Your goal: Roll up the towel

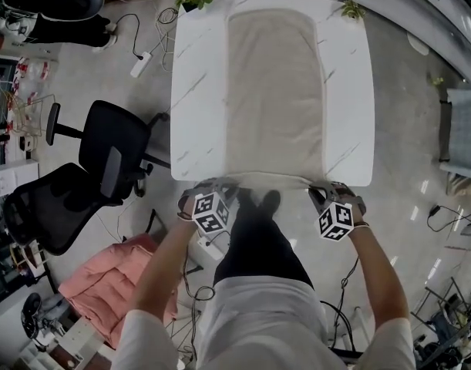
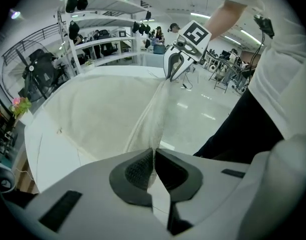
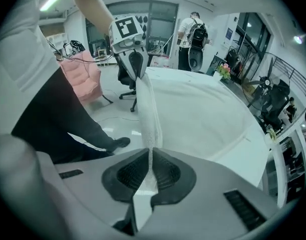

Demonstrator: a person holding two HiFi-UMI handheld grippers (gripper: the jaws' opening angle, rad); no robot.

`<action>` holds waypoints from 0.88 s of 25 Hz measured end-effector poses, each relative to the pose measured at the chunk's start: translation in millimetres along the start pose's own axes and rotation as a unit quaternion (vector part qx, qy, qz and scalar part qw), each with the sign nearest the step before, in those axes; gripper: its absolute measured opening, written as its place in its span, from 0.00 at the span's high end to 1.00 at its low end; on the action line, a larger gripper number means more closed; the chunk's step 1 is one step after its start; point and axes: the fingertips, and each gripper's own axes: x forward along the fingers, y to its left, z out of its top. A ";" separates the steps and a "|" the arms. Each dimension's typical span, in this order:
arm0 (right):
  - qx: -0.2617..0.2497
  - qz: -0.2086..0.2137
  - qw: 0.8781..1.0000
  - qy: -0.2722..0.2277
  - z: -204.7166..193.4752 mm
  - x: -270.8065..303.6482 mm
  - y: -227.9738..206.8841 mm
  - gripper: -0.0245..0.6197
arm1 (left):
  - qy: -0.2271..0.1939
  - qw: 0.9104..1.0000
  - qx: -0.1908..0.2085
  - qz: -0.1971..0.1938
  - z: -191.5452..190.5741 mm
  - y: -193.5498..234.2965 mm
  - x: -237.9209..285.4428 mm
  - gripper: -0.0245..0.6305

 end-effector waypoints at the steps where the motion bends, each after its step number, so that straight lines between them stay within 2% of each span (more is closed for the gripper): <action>1: 0.004 0.008 1.000 -0.002 1.1 -4.0 4.4 0.91 | 0.002 1.000 0.000 -0.008 0.3 -5.2 -4.0 0.91; 7: 0.028 0.047 0.999 -0.004 6.2 -21.3 13.2 0.90 | 0.021 0.998 -0.019 -0.049 4.8 -19.7 -18.5 0.91; 13: 0.055 0.088 0.994 0.017 6.8 -9.5 -16.5 0.90 | 0.039 0.995 -0.033 -0.091 14.2 6.4 -15.4 0.91; 19: 0.078 0.101 0.991 0.029 6.9 6.5 -57.7 0.89 | 0.031 0.991 -0.063 -0.111 23.3 50.4 -10.3 0.90; 22: 0.088 0.082 0.992 0.033 5.2 15.9 -76.5 0.87 | 0.027 0.994 -0.063 -0.088 23.7 72.3 -4.3 0.88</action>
